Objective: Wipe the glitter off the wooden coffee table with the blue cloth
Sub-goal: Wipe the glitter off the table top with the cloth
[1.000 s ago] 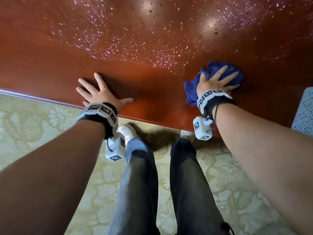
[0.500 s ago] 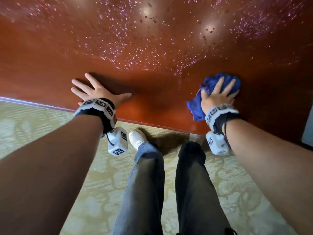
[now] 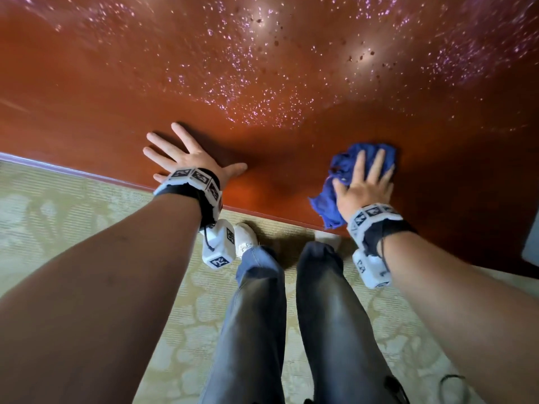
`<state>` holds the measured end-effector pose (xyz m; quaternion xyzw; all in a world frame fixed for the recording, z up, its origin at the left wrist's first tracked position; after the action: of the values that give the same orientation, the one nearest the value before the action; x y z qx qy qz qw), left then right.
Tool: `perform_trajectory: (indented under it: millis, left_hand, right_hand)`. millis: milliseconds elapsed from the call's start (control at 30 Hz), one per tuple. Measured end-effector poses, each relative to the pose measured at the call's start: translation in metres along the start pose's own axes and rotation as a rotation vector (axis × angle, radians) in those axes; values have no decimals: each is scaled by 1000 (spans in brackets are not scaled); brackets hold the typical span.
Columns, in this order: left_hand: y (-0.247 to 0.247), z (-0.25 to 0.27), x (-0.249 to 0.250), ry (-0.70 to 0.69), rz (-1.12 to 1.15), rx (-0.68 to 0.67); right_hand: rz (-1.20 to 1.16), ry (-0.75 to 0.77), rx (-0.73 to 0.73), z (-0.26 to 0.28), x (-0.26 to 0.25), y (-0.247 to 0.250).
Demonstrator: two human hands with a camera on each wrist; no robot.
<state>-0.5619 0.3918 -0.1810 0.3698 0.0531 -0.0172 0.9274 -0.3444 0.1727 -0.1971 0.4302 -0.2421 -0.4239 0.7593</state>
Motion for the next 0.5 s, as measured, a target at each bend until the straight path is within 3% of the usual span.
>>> perform_trajectory:
  millis: [133, 200, 367, 500]
  left_hand:
    - [-1, -2, 1, 2, 5, 6]
    - [-2, -3, 1, 3, 8, 24]
    - [-4, -4, 1, 11, 10, 32]
    - [-2, -4, 2, 23, 0, 15]
  right_hand:
    - [-66, -194, 19, -38, -22, 18]
    - [-110, -199, 47, -52, -58, 25]
    - [-38, 154, 64, -31, -127, 9]
    - [16, 294, 33, -4, -84, 1]
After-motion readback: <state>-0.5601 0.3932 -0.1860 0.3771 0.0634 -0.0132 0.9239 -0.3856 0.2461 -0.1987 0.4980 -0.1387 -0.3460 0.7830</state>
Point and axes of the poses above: each hand's wrist, its own z-axis away from the middle knuckle, its own y-axis out of the back of the hand, x = y × z, the point moved 4 cm from there along -z, towards the middle knuckle, and after that the axes turned 4 degrees about -z, right-handed, at the moved point
